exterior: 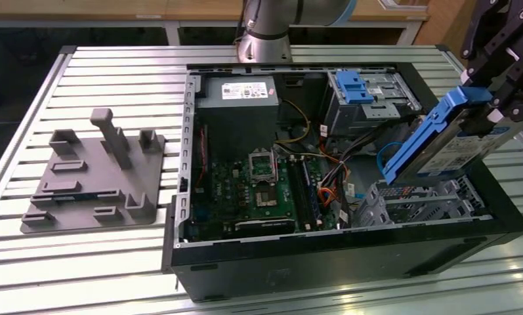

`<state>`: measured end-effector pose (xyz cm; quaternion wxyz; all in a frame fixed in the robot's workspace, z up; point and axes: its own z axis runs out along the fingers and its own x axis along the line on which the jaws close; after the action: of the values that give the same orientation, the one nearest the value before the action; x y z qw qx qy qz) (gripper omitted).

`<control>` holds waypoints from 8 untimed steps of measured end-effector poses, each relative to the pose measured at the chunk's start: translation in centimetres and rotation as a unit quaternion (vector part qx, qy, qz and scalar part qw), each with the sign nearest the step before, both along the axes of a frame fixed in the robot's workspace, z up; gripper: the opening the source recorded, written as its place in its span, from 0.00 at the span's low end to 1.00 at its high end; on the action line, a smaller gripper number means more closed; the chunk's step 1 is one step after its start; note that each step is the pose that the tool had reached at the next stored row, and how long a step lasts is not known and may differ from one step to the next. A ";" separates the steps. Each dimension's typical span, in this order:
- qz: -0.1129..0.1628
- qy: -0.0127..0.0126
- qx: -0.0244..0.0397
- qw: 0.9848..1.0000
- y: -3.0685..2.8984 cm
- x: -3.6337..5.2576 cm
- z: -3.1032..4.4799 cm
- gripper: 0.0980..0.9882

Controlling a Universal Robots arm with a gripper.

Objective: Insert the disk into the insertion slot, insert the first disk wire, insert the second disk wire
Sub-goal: 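Insert the disk into the insertion slot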

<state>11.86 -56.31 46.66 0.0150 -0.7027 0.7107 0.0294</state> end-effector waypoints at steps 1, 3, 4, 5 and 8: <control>0.000 0.000 0.000 1.000 0.00 0.00 -0.05 0.30; 0.000 0.000 0.000 1.000 0.00 0.00 -0.15 0.30; 0.001 0.000 0.000 1.000 0.00 0.00 -0.20 0.30; 0.001 0.000 0.000 1.000 -0.01 0.00 -0.25 0.30; 0.001 0.000 0.000 1.000 -0.03 0.00 -0.41 0.30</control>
<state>11.86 -56.34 46.24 0.0149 -0.7032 0.7103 0.0294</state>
